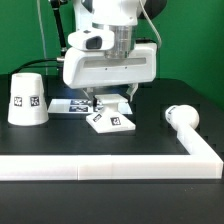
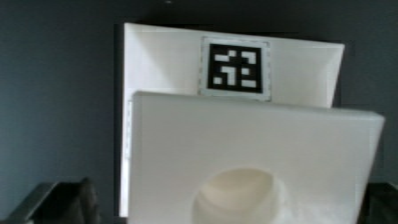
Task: Assemble lamp
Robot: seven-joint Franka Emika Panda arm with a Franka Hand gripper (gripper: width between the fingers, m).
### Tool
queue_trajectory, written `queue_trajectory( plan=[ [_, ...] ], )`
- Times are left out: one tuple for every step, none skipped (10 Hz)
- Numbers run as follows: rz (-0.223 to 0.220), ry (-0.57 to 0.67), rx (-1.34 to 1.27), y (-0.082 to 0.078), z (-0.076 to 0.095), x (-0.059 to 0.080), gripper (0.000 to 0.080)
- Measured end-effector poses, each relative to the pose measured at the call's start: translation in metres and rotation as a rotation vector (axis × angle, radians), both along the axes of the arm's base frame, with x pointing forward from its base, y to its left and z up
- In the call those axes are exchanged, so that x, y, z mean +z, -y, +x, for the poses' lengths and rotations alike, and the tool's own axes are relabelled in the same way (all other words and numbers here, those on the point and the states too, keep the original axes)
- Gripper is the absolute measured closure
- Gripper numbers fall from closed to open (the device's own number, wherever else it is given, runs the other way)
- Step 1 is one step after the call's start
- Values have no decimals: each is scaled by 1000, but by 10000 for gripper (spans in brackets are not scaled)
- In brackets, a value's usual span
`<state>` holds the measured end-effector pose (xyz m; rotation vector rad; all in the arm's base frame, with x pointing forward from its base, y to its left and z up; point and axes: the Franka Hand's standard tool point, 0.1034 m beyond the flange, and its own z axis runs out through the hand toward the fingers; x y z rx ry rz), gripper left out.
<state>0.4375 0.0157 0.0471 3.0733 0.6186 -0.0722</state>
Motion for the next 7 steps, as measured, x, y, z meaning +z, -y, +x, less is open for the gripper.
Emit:
queue_trajectory(
  plan=[
    [0, -1, 2, -1, 1, 1, 222],
    [0, -1, 3, -1, 2, 1, 268],
    [0, -1, 2, -1, 1, 1, 268],
    [0, -1, 2, -1, 1, 1, 268],
    [0, -1, 2, -1, 1, 1, 267],
    [0, -1, 2, -1, 1, 1, 267],
    [0, -1, 2, -1, 1, 1, 267]
  ],
)
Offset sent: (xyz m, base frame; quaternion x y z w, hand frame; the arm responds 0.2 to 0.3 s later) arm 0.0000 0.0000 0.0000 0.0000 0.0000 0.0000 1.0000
